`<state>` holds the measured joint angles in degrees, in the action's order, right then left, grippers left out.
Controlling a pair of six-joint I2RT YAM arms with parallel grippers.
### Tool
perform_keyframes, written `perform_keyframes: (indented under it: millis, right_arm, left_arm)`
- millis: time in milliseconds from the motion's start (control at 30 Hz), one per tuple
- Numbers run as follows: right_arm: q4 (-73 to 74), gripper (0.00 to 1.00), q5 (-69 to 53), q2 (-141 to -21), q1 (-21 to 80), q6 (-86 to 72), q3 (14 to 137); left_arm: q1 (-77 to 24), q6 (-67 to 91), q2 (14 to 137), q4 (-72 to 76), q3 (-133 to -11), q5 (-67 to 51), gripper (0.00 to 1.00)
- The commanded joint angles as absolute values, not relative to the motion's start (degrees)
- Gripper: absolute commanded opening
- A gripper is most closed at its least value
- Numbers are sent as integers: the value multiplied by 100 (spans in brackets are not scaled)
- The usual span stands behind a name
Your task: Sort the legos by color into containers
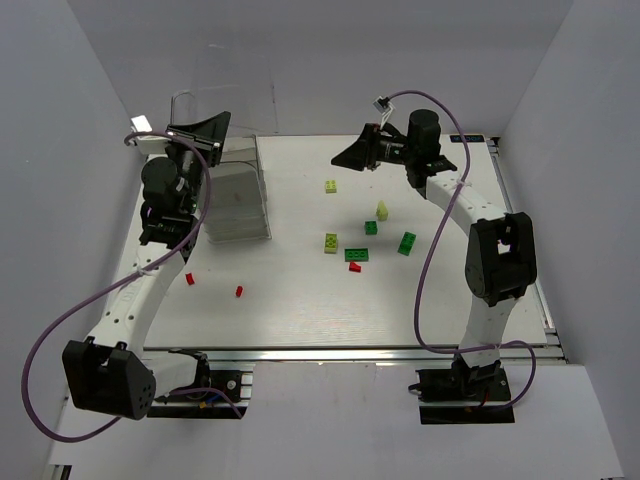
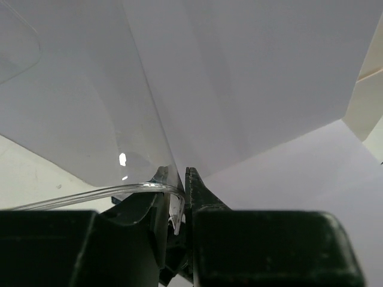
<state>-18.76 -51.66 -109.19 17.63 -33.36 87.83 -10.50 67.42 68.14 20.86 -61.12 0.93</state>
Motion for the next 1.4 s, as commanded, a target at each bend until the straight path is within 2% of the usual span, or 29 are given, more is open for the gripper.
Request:
perform_keyframes:
  millis: [0, 200, 300, 400, 433, 600, 767, 1000, 1133, 1367]
  right_arm:
    - [-1679, 61, -5159, -10635, 1758, -2901, 8912]
    - [-1144, 61, -5063, -10670, 1767, -2191, 9122]
    - [-196, 68, -4792, -10801, 1802, -1348, 9577]
    - [955, 81, -4422, -11038, 1872, -144, 9992]
    - [1202, 89, -4142, -11109, 1872, 425, 10245]
    - [2318, 89, -3385, -11539, 1934, 1659, 10740]
    - [2786, 89, -2936, -11918, 2048, 2416, 11029]
    - [2743, 87, -3111, -12085, 2083, 2943, 10979]
    - [2646, 89, -3489, -12242, 2083, 3935, 10881]
    - [2523, 89, -3472, -12700, 2118, 4095, 11364]
  left_arm:
    - [-1063, 7066, 6417, 2707, -6082, 298, 20]
    - [-1063, 7207, 6267, 2716, -5915, 545, 18]
    - [-1063, 7225, 6205, 2672, -5845, 580, 18]
    - [-1063, 7286, 6135, 2663, -5783, 659, 18]
    - [-1063, 7295, 6117, 2654, -5740, 677, 18]
    - [-1063, 7391, 6073, 2663, -5687, 782, 18]
    - [-1011, 7435, 6047, 2654, -5660, 861, 18]
    - [-1011, 7471, 5986, 2593, -5625, 879, 18]
    - [-1011, 7488, 5950, 2558, -5564, 896, 18]
    - [-1011, 7497, 5898, 2487, -5537, 923, 18]
